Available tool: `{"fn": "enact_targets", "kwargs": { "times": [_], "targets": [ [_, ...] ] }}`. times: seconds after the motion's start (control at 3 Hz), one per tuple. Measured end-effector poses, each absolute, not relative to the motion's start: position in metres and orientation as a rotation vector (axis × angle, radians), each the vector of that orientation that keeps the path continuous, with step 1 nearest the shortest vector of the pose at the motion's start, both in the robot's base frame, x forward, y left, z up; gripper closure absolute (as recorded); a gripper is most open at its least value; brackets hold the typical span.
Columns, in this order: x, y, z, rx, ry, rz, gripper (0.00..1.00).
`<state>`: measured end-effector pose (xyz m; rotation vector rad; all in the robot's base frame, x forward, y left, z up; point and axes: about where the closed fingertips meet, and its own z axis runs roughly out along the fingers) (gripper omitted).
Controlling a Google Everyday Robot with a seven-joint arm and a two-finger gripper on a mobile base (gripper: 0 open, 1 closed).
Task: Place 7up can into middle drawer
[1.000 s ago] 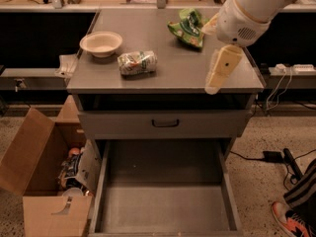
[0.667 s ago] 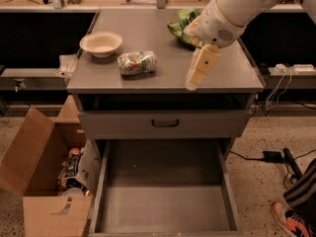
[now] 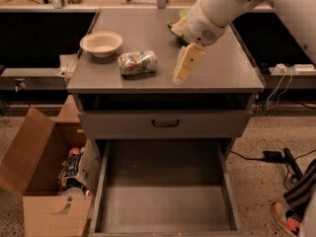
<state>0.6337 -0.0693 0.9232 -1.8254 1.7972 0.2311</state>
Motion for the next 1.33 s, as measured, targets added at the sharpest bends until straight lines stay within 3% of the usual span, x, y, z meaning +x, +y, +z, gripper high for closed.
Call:
{"fn": "enact_targets", "kwargs": {
  "times": [1.33],
  "targets": [
    [0.728, -0.001, 0.870, -1.754, 1.694, 0.396, 0.00]
  ]
}}
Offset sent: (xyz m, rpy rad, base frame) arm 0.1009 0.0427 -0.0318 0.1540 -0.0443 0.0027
